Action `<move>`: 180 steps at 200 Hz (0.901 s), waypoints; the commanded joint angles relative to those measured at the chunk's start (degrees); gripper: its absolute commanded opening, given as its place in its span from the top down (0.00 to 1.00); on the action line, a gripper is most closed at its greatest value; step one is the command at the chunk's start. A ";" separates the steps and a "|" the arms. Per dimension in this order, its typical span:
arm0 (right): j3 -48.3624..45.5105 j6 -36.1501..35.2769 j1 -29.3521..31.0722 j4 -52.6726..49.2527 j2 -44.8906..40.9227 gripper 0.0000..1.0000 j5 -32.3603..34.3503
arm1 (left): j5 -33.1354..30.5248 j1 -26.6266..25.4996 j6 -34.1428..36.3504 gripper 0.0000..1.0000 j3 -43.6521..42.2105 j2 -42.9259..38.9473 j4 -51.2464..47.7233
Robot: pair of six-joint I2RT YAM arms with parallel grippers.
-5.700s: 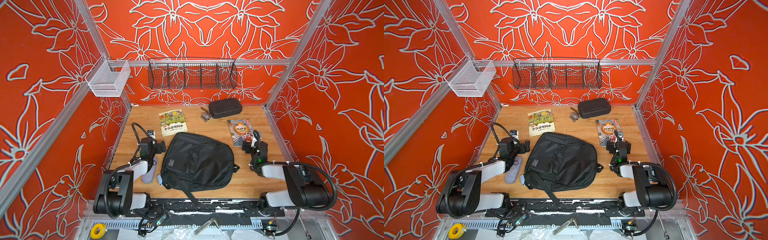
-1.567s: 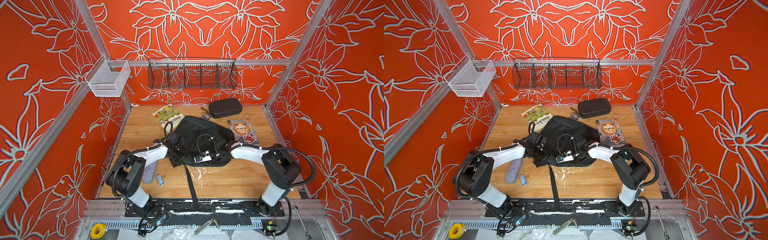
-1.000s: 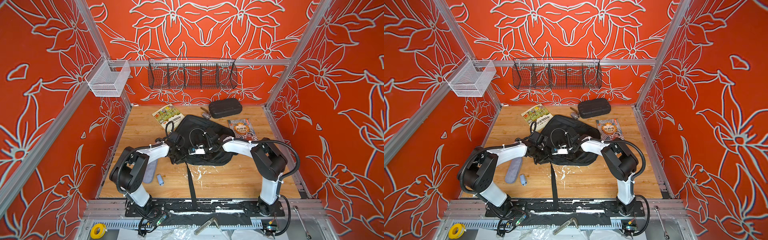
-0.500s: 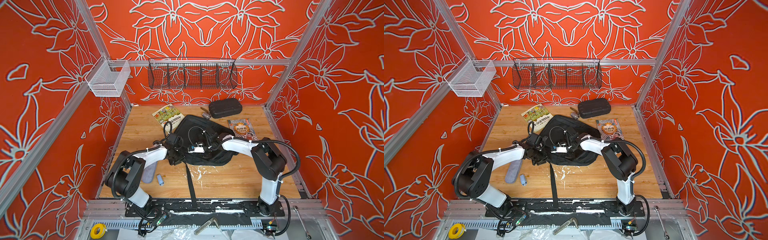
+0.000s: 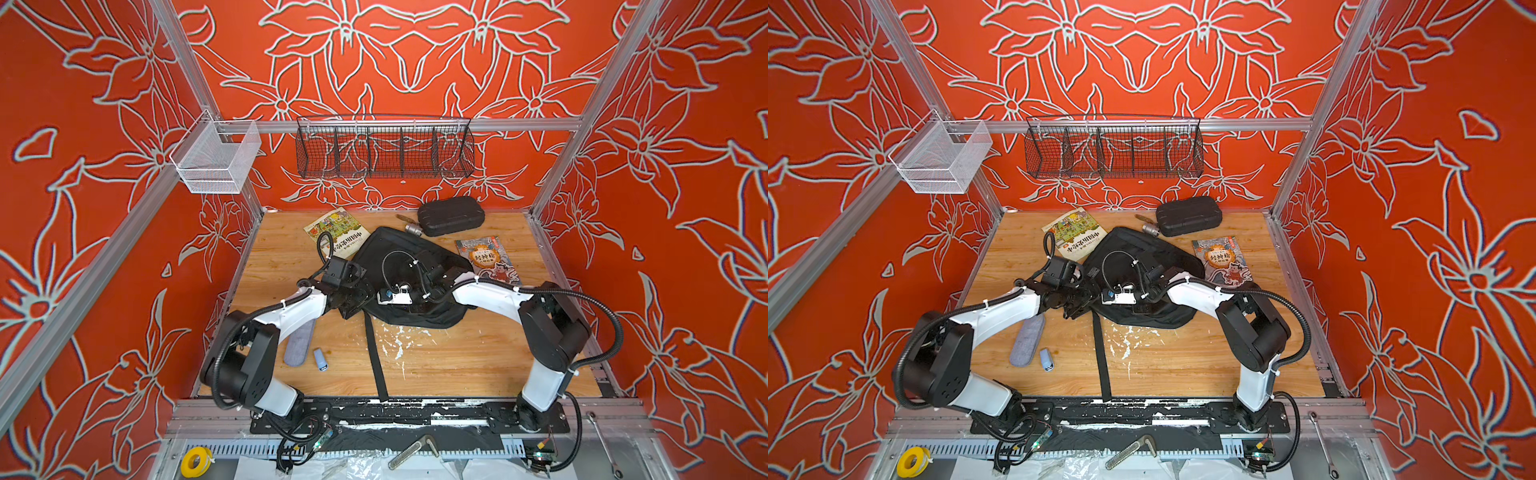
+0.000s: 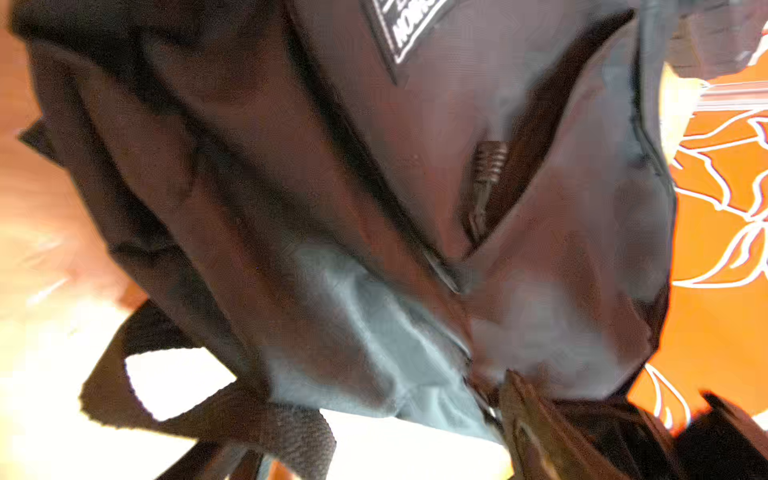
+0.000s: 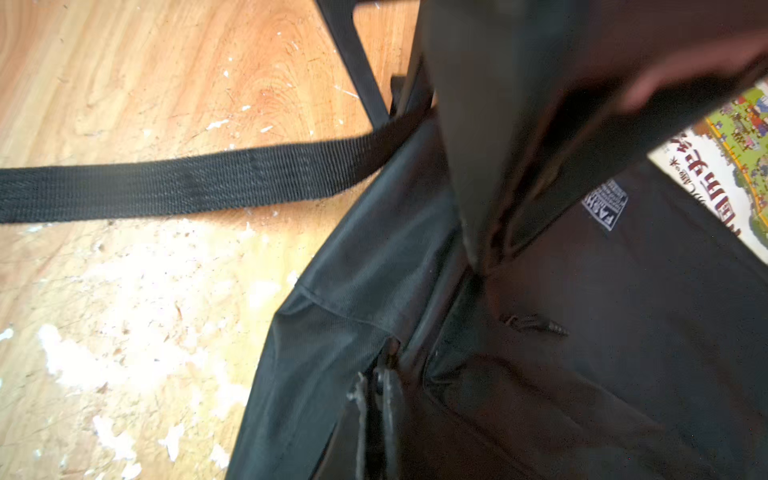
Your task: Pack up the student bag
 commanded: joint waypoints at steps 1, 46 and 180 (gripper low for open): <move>-0.60 -0.50 -0.18 0.98 -1.84 1.00 -3.01 | -0.02 0.27 -0.81 0.18 1.01 3.16 1.77; 2.52 -0.07 -0.17 -2.24 -2.04 1.00 -5.43 | -3.44 0.72 0.20 0.63 2.77 5.78 0.34; -0.93 -1.53 -7.68 -21.68 -15.54 1.00 2.37 | -3.49 16.94 15.40 1.00 5.24 -1.79 -12.01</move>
